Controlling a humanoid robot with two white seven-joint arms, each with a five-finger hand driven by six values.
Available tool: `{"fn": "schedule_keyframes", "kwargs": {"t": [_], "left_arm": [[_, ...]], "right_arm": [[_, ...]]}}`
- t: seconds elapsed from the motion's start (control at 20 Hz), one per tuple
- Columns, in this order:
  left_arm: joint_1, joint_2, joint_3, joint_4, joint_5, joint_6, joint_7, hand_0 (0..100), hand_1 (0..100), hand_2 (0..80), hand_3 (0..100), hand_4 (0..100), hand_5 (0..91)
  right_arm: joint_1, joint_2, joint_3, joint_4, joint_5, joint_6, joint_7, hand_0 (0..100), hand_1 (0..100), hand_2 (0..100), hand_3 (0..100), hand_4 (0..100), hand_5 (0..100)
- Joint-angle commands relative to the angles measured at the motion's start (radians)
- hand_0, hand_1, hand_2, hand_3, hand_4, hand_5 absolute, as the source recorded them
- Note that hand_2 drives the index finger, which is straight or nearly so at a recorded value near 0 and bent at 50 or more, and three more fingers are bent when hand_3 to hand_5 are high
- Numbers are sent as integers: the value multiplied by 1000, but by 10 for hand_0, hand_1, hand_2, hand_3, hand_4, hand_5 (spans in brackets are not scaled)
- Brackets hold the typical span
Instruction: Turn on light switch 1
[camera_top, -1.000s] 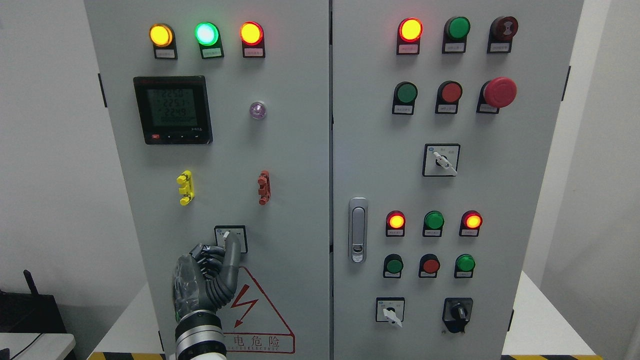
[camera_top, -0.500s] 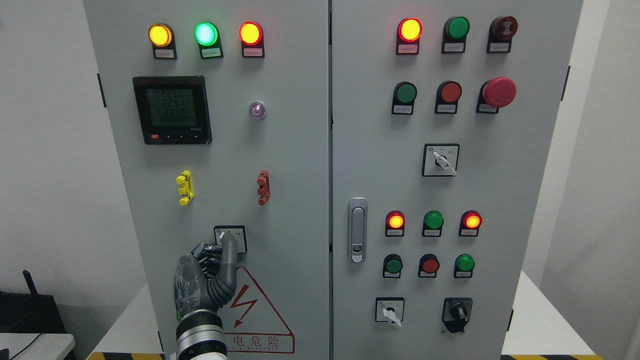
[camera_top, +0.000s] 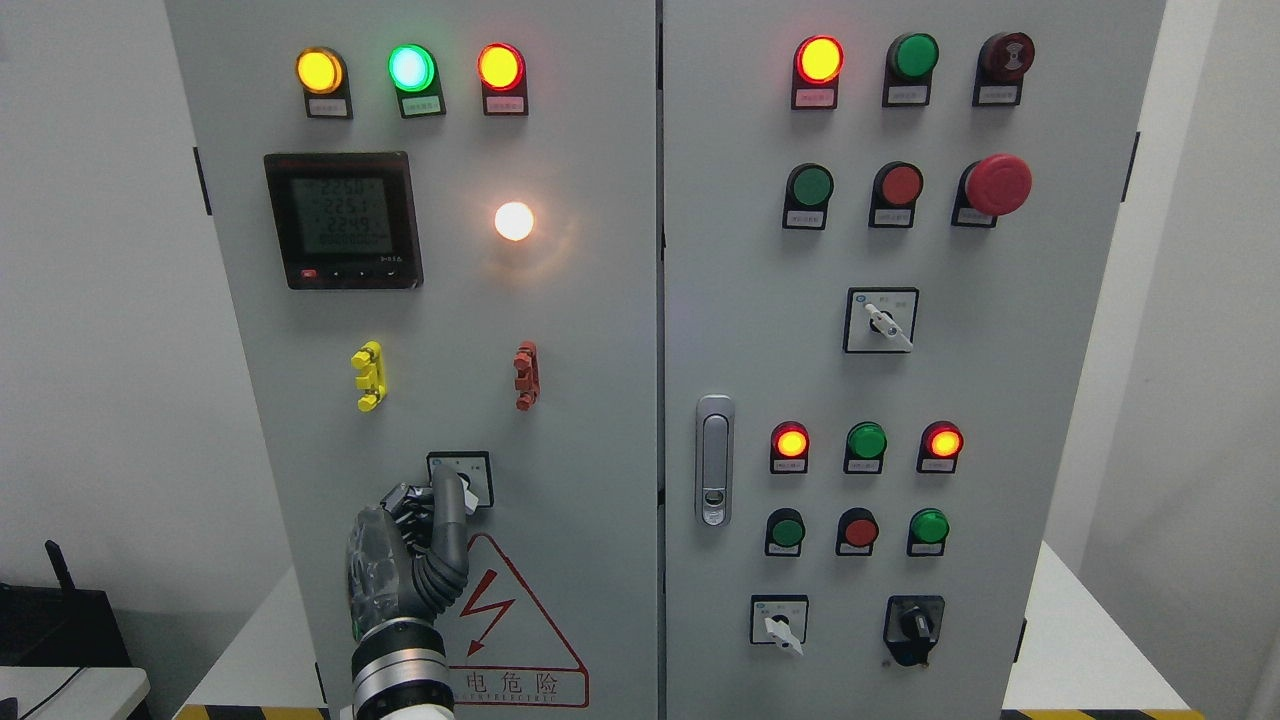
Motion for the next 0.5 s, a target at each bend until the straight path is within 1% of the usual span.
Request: {"fn": "schedule_keyframes", "kwargs": {"t": [0.0, 0.1, 0.2, 0.45], "left_arm": [[1, -1, 0, 0, 7, 0, -1, 627, 121, 606, 924, 919, 808], [1, -1, 0, -1, 13, -1, -1, 601, 114, 606, 923, 919, 808], [1, -1, 0, -1, 16, -1, -1, 546, 124, 608, 925, 919, 809], [1, -1, 0, -1, 18, -1, -1, 481, 136, 609, 927, 920, 810]], "right_arm": [[0, 0, 20, 0, -26, 0, 1, 120, 389, 0, 0, 0, 0], [0, 0, 20, 0, -26, 0, 1, 120, 389, 0, 0, 0, 0], [0, 0, 20, 0, -26, 0, 1, 120, 389, 0, 0, 0, 0], [0, 0, 20, 0, -26, 0, 1, 120, 389, 0, 0, 0, 0]]}}
